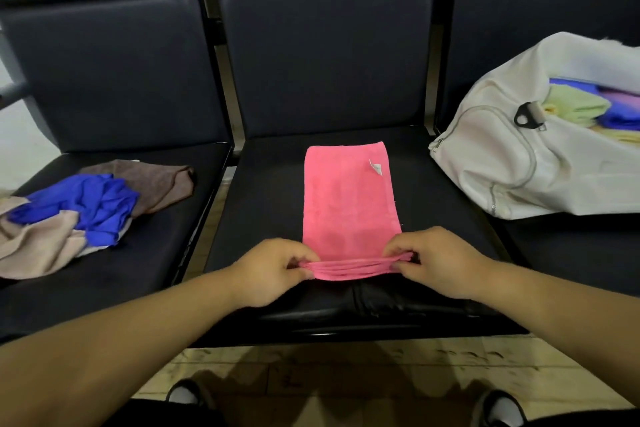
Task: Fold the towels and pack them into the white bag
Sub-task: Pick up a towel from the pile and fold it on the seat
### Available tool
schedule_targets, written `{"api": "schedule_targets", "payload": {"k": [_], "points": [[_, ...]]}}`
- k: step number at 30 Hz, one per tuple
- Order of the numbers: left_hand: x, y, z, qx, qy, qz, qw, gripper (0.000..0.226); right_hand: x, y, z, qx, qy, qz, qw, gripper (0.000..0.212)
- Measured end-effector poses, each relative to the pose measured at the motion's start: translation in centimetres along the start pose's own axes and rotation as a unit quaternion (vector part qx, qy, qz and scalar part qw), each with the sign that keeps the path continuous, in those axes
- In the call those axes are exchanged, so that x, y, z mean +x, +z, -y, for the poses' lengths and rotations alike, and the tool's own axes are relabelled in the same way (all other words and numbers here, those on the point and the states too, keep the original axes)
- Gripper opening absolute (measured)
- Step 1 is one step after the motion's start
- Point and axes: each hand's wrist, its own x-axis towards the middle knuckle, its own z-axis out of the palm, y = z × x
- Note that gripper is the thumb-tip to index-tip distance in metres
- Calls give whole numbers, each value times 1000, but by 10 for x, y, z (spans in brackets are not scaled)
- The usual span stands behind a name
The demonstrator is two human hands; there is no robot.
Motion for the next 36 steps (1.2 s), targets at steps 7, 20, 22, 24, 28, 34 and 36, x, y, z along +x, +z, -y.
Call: {"api": "schedule_targets", "payload": {"k": [7,20,22,24,28,34,36], "points": [[-11,-64,-37,-173,33,-101,979,19,12,-53,27,289,64,-8,955,23],[99,-73,-11,-241,-69,-190,949,11,112,-70,-20,393,194,-100,893,20],[123,-70,1,-223,-89,-200,950,12,128,-64,-32,375,212,-114,895,21],[144,-66,15,-189,-114,-212,952,10,145,-56,-43,348,227,-141,898,19],[158,-53,37,-48,-173,-273,945,28,159,-44,-60,199,225,-197,933,14],[117,-35,29,85,27,-180,980,26,131,-29,-34,96,56,-104,988,32],[101,-28,24,109,84,-121,983,26,114,-22,-21,64,4,-50,997,33]]}}
